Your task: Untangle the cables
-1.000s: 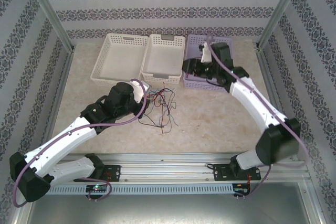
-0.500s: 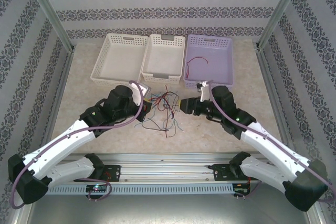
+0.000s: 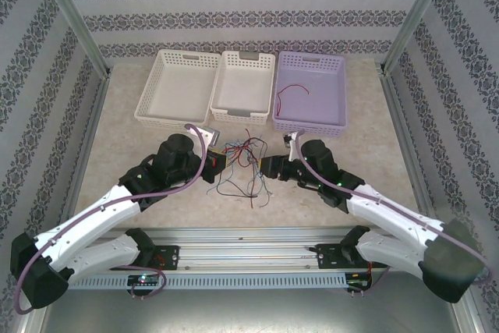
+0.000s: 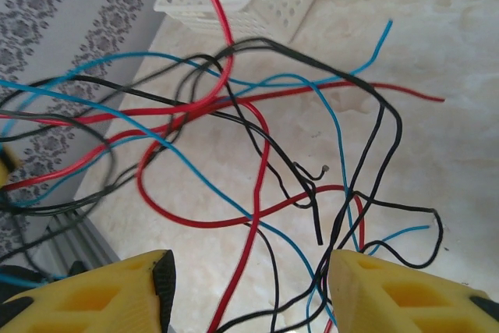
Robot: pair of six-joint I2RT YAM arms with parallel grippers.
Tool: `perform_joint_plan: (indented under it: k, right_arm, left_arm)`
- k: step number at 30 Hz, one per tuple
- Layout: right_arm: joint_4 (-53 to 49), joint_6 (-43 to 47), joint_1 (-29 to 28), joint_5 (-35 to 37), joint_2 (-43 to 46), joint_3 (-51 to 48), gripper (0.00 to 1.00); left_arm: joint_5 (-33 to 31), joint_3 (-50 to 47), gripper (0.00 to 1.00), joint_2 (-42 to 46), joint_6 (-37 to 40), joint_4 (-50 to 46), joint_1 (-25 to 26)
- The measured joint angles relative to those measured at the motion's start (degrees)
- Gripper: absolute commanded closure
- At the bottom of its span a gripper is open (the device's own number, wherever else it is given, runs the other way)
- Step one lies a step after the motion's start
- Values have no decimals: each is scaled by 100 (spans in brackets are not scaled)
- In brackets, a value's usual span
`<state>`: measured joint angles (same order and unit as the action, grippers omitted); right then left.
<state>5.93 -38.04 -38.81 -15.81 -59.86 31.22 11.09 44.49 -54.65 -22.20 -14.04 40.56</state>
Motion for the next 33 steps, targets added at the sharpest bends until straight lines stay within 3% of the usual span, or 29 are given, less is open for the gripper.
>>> perform_joint_plan:
  k: [5,12,24,29,33]
  right_arm:
    - [142,-61,-37,-9,-605,4,50]
    - [409,-111,-155,-31,-708,13,54]
    - [610,-256,-304,-57,-1078,52,99]
    - [240,-157,-107,186,-603,4,100]
    - [22,-142,538,164,-153,-234,100]
  left_arm:
    - [31,-33,100,-4,-111,61,0]
    - [28,-68,100,-42,-188,107,0]
    - [-48,-76,100,-111,-208,166,0]
    - [-286,-61,100,-72,-98,-11,0]
    - [-538,70,100,-13,66,-332,2]
